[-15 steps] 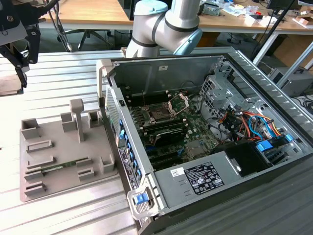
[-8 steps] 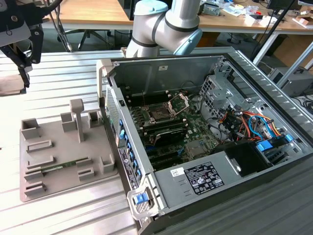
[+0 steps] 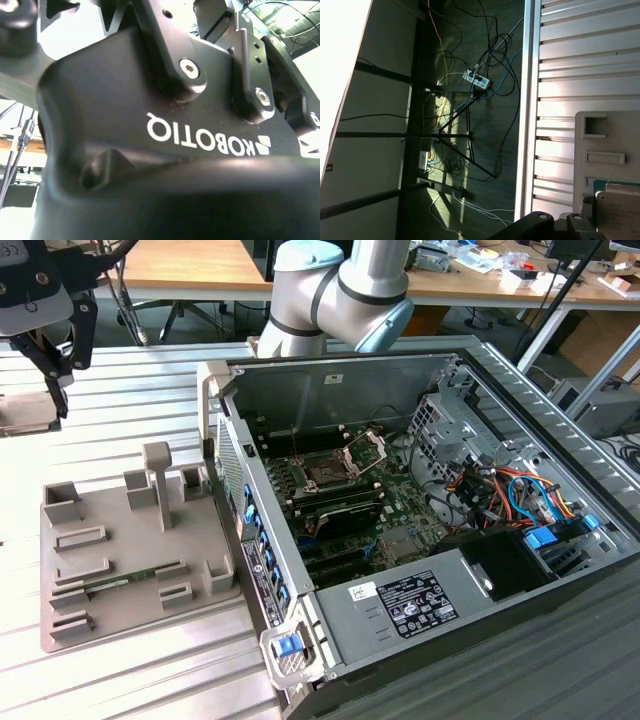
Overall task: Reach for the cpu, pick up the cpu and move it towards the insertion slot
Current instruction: 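Pick up the cpu and move it towards the insertion slot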
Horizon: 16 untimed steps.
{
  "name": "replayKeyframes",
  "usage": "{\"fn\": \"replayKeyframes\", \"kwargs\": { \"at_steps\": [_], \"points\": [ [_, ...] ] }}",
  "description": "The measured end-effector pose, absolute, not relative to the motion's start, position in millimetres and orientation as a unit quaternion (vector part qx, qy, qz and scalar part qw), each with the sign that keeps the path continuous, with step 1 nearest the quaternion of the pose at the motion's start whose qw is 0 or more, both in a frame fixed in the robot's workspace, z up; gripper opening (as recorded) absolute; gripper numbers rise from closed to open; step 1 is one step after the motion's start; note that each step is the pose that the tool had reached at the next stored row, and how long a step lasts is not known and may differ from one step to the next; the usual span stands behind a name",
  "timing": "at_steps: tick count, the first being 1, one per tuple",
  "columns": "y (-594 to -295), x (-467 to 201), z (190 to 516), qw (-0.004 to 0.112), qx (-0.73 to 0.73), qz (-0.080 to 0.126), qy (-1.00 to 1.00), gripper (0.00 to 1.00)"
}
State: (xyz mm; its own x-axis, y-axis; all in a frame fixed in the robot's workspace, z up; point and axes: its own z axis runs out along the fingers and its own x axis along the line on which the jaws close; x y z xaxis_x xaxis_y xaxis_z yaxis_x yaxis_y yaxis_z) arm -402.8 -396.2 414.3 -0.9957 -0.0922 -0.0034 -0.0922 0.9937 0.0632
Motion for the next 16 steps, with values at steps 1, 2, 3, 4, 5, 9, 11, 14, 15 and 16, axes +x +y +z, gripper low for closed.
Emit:
{"fn": "replayKeyframes", "kwargs": {
  "at_steps": [1,2,3,4,5,9,11,14,15,16],
  "points": [
    [-396.2,-402.0,414.3,0.000,-0.046,0.032,0.998,0.54],
    [-396.2,-401.4,414.3,0.000,-0.046,0.032,0.998,0.54],
    [-396.2,-400.8,414.3,0.000,-0.046,0.032,0.998,0.54],
    [-396.2,-400.0,414.3,0.000,-0.046,0.032,0.998,0.54],
    [-396.3,-399.4,414.3,0.000,-0.046,0.032,0.998,0.54],
    [-396.2,-396.0,414.3,0.000,-0.046,0.032,0.998,0.54],
    [-396.3,-395.0,414.3,0.000,-0.046,0.032,0.998,0.54],
    [-396.2,-392.7,414.3,0.000,-0.046,0.032,0.998,0.54],
    [-396.2,-392.2,414.3,0.000,-0.046,0.032,0.998,0.54],
    [-396.2,-391.6,414.3,0.000,-0.046,0.032,0.998,0.54]
  ]
}}
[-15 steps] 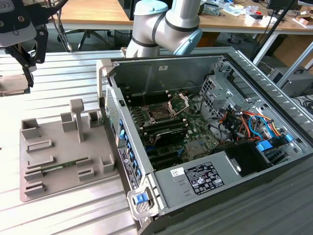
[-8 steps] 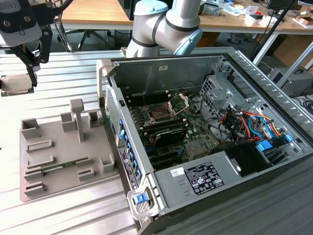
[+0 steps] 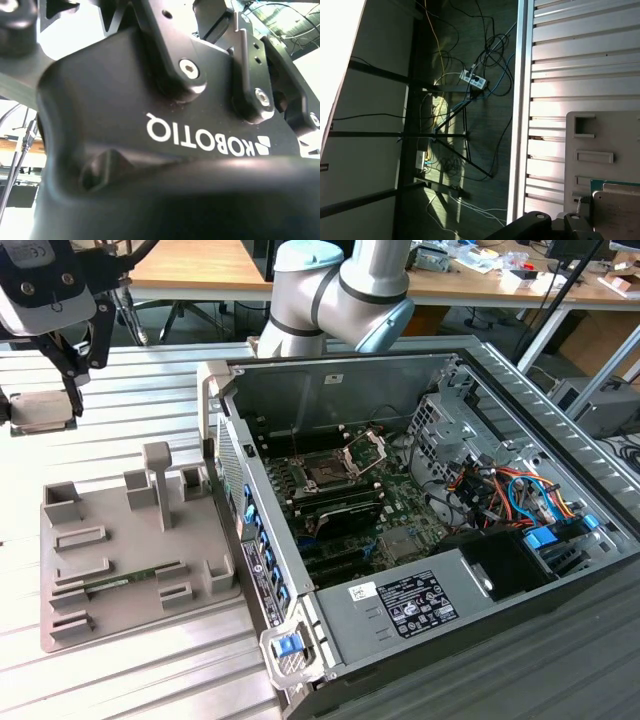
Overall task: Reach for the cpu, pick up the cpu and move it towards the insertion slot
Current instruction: 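Pick up the cpu and move it towards the insertion slot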
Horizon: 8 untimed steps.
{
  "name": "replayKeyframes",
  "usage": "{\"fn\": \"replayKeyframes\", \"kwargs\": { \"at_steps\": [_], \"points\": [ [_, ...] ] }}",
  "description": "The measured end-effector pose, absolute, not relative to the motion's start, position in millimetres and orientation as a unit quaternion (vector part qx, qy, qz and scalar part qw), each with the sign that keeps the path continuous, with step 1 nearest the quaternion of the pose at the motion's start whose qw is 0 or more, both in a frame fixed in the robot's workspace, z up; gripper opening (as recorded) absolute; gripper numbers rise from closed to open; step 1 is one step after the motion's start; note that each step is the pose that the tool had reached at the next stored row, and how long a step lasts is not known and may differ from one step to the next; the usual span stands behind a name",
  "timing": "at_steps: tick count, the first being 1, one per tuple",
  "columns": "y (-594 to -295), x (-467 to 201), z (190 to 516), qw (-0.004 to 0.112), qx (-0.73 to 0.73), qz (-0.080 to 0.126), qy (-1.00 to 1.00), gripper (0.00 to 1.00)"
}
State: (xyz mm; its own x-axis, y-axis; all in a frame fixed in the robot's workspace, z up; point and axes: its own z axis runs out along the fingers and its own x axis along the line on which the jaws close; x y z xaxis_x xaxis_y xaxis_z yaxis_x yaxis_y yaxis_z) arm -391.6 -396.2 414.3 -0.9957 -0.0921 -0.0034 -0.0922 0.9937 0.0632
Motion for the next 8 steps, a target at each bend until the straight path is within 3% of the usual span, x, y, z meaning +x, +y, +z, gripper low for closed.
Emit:
{"fn": "replayKeyframes", "kwargs": {
  "at_steps": [8],
  "points": [
    [-396.2,-386.2,414.3,0.000,-0.046,0.032,0.998,0.54]
  ]
}}
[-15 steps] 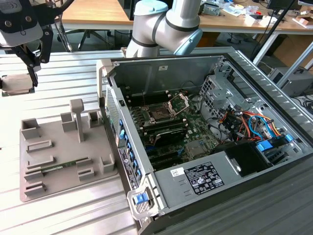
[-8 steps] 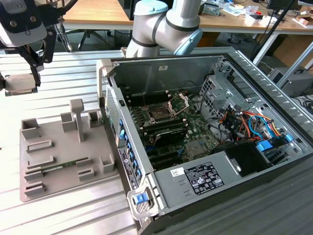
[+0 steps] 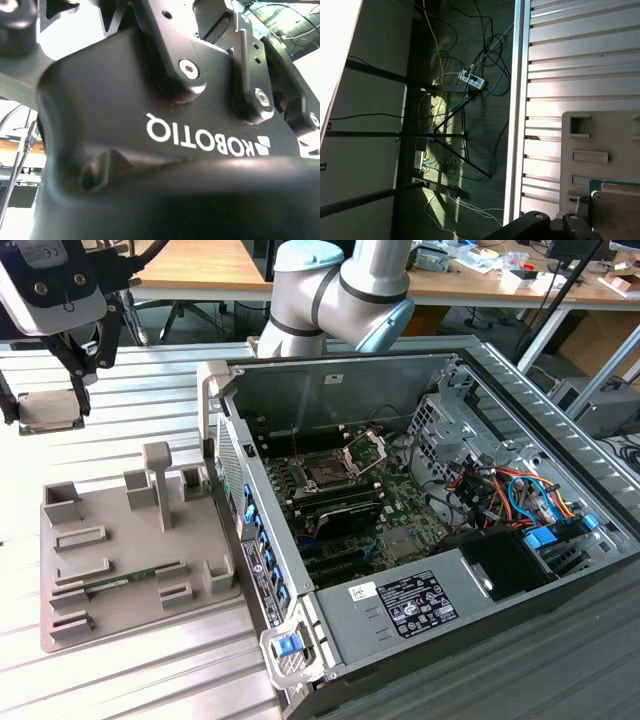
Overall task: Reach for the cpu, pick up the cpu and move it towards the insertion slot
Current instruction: 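Pick up the cpu and move it towards the insertion slot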
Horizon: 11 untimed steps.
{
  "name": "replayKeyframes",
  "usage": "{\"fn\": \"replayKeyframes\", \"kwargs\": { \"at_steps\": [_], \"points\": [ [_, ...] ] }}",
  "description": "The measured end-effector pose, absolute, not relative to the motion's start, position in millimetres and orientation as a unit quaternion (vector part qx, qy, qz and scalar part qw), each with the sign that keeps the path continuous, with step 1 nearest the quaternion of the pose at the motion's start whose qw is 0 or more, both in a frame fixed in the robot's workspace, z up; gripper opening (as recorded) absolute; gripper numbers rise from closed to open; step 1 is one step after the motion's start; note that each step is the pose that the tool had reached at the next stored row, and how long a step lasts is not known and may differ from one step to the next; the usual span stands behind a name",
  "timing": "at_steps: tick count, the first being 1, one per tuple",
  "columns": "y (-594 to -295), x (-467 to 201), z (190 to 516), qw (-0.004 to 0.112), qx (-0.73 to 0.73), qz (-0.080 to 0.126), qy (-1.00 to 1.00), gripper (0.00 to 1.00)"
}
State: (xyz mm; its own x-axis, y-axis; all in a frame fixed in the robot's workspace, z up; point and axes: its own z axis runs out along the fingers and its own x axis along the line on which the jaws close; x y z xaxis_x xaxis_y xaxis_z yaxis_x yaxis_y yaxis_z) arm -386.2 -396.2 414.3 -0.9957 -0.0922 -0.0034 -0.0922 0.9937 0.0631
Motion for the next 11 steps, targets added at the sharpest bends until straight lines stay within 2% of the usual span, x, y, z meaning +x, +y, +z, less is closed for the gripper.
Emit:
{"fn": "replayKeyframes", "kwargs": {
  "at_steps": [11],
  "points": [
    [-396.2,-377.5,414.3,0.000,-0.046,0.032,0.998,0.54]
  ]
}}
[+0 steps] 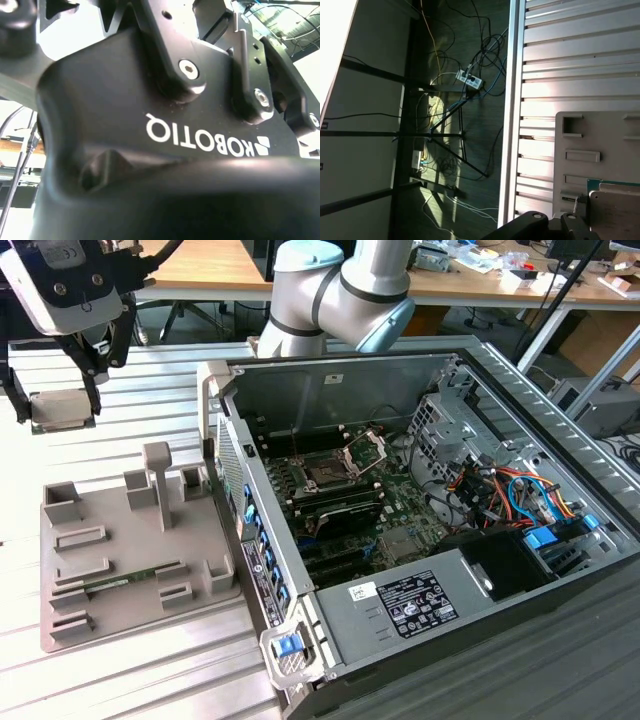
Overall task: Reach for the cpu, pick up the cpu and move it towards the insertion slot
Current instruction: 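Pick up the cpu and move it towards the insertion slot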
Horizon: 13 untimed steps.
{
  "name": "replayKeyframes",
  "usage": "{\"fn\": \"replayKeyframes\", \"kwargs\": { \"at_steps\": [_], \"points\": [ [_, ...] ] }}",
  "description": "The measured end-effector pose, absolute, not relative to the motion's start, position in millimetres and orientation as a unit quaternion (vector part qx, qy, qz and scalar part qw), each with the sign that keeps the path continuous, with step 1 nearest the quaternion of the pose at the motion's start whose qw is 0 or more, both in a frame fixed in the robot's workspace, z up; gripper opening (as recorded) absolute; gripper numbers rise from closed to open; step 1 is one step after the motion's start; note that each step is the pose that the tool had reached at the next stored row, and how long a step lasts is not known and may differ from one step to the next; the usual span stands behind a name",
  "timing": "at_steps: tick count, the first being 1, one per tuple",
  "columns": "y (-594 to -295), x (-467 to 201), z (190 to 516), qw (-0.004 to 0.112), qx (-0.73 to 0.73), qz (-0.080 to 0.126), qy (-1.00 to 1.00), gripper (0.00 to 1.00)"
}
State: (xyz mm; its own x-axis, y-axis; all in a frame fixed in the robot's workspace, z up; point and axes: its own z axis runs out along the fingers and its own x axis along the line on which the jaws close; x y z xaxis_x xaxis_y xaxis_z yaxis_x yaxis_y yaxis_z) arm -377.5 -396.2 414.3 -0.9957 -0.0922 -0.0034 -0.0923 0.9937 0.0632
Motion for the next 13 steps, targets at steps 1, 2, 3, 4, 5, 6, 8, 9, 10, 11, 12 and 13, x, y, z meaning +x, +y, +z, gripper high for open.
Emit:
{"fn": "replayKeyframes", "kwargs": {
  "at_steps": [1,2,3,4,5,6,8,9,10,11,12,13],
  "points": [
    [-396.2,-376.9,414.3,0.000,-0.046,0.032,0.998,0.54],
    [-396.2,-375.8,414.3,0.000,-0.046,0.032,0.998,0.54],
    [-396.2,-374.7,414.3,0.000,-0.046,0.032,0.998,0.54],
    [-396.2,-373.7,414.3,0.000,-0.046,0.032,0.998,0.54],
    [-396.2,-372.7,414.3,0.000,-0.046,0.032,0.998,0.54],
    [-396.2,-372.1,414.3,0.000,-0.046,0.032,0.998,0.54],
    [-396.2,-371.0,414.3,0.000,-0.046,0.032,0.998,0.54],
    [-396.2,-370.4,414.3,0.000,-0.046,0.032,0.998,0.54],
    [-396.2,-369.9,414.3,0.000,-0.046,0.032,0.998,0.54],
    [-396.2,-369.3,414.3,0.000,-0.046,0.032,0.998,0.54],
    [-396.2,-368.3,414.3,0.000,-0.046,0.032,0.998,0.54],
    [-396.3,-367.2,414.3,0.000,-0.046,0.032,0.998,0.54]
  ]
}}
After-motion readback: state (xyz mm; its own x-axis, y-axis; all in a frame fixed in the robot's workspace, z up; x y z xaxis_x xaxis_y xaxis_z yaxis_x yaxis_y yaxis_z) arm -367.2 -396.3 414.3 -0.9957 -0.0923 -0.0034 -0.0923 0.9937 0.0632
